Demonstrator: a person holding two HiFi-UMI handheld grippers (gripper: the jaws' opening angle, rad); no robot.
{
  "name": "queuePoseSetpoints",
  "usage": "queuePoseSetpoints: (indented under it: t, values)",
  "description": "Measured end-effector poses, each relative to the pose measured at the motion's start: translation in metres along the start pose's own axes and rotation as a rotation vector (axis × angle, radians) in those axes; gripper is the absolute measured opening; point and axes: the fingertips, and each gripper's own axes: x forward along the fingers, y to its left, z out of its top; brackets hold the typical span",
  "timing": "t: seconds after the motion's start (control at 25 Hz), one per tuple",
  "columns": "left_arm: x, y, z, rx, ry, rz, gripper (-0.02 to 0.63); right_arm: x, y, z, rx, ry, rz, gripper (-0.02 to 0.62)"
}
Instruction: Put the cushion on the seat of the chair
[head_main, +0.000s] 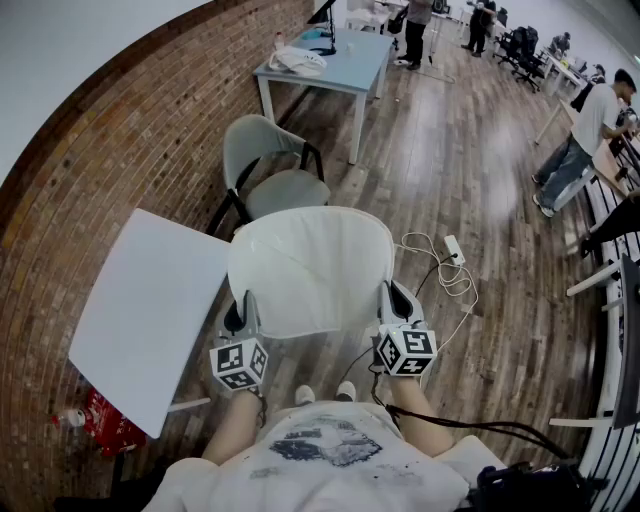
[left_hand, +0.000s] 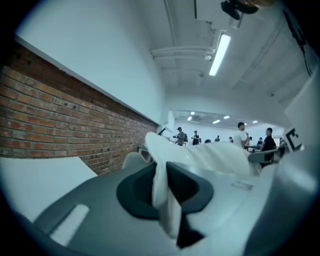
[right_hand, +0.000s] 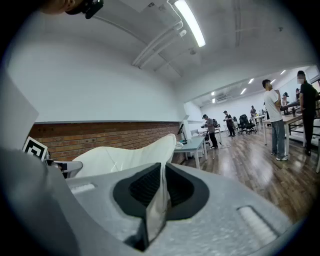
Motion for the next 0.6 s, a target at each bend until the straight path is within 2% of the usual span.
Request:
queuePoseSetpoints:
  t: [0.6]
  values:
    - [0.015,-0.049,-0.012,0.004,0.011,0.031,0.037,-0.003,-0.064,0.001,0.030,0.013,0.016,0.028]
